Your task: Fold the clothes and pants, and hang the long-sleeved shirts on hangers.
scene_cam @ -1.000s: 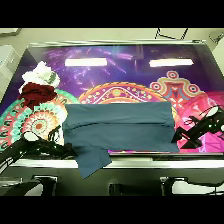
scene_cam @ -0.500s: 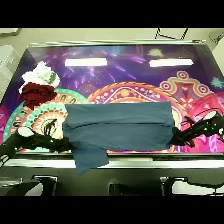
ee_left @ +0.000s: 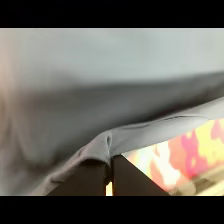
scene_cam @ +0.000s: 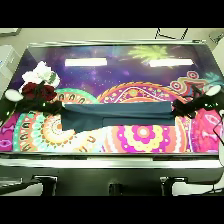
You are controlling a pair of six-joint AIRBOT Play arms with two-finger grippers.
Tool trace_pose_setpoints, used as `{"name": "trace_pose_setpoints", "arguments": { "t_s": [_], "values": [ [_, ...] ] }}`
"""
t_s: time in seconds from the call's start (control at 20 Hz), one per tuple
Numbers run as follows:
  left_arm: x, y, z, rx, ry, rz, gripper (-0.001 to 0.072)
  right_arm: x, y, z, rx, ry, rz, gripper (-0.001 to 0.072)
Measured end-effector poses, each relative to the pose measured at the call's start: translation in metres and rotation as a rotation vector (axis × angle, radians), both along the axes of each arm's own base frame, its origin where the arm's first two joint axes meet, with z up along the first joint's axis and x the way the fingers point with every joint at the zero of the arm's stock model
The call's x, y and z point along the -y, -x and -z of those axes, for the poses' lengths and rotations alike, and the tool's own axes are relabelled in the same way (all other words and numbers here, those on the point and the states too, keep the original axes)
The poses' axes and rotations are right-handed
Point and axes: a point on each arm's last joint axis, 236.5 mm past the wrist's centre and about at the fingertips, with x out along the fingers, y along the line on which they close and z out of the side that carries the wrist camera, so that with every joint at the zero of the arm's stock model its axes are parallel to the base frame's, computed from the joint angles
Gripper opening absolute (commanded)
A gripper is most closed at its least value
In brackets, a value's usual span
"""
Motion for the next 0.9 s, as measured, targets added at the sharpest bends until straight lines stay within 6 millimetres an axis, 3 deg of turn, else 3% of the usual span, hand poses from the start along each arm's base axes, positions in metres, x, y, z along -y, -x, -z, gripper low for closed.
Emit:
{"name": "trace_pose_setpoints", "arguments": {
  "t_s": [0.1,0.25,0.3,0.35,0.4,0.45,0.5,0.7,0.8,0.9],
  "values": [
    [0.002,-0.032,0.008,-0.006,0.002,0.011,0.0017,-0.003,-0.019,0.009,0.008,0.008,0.015,0.0039],
    [0.006,-0.054,0.031,-0.071,0.017,0.048,0.0017,-0.006,-0.036,0.027,0.004,0.006,0.049,0.0065],
    [0.008,-0.057,0.040,-0.100,0.023,0.057,0.0022,-0.007,-0.041,0.031,0.008,0.003,0.060,0.0153],
    [0.009,-0.057,0.048,-0.127,0.028,0.068,0.0104,-0.007,-0.045,0.032,0.015,-0.002,0.073,0.0294],
    [0.010,-0.056,0.055,-0.150,0.032,0.079,0.0273,-0.009,-0.050,0.033,0.025,-0.012,0.082,0.0428],
    [0.011,-0.055,0.059,-0.166,0.036,0.087,0.0395,-0.011,-0.053,0.030,0.030,-0.029,0.093,0.0571],
    [0.010,-0.054,0.061,-0.179,0.041,0.093,0.0407,-0.011,-0.057,0.025,0.041,-0.049,0.100,0.0640],
    [-0.002,-0.051,0.048,-0.187,0.054,0.093,0.0407,0.014,-0.055,0.015,0.045,-0.086,0.115,0.0711],
    [-0.006,-0.050,0.034,-0.170,0.056,0.093,0.0407,0.023,-0.043,0.023,-0.003,-0.122,0.106,0.0711],
    [-0.007,-0.049,0.020,-0.145,0.055,0.097,0.0406,0.019,-0.031,0.033,-0.052,-0.169,0.069,0.0705]
  ]
}}
